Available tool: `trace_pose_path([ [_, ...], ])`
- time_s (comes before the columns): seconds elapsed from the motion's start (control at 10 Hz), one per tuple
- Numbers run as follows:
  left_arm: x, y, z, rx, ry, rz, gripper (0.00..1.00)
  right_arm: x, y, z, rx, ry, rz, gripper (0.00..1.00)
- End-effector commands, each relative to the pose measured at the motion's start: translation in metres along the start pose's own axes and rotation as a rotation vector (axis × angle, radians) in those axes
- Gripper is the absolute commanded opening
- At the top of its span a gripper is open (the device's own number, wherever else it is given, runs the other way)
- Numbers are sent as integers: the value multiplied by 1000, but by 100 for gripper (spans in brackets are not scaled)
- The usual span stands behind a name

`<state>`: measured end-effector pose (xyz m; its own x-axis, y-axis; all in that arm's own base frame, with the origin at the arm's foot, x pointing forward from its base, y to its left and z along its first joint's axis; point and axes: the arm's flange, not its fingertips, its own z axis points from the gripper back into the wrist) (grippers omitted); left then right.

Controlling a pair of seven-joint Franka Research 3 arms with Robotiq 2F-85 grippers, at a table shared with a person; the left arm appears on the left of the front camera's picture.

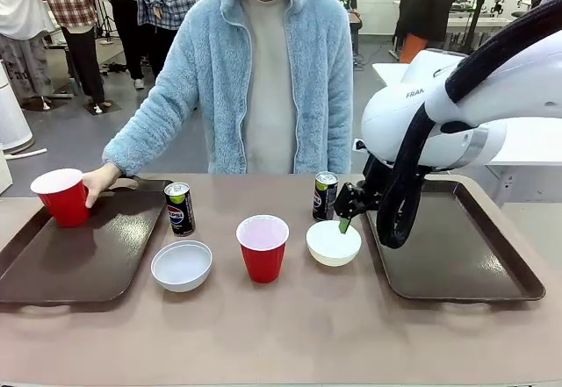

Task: Prepare tableware on both trays.
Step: Pick up a Picnic Bowl from the table and place it on a Handle tray.

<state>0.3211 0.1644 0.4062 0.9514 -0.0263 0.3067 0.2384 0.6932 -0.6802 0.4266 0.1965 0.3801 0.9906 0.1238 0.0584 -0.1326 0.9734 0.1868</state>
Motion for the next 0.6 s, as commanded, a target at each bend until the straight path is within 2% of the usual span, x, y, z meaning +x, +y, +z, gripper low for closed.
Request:
trace_pose_path([
  [0.0, 0, 0, 1, -16, -9, 3, 100, 20, 18, -34, -132, -63, 17, 100],
  [0.3, 0, 0, 1, -16, -9, 3, 100, 24, 28, -52, -154, -79, 47, 100],
  [0.4, 0, 0, 1, -16, -9, 3, 100, 22, 32, -53, -140, -71, 72, 85],
  [0.5, 0, 0, 1, -16, -9, 3, 100, 21, 35, -52, -144, -75, 60, 80],
])
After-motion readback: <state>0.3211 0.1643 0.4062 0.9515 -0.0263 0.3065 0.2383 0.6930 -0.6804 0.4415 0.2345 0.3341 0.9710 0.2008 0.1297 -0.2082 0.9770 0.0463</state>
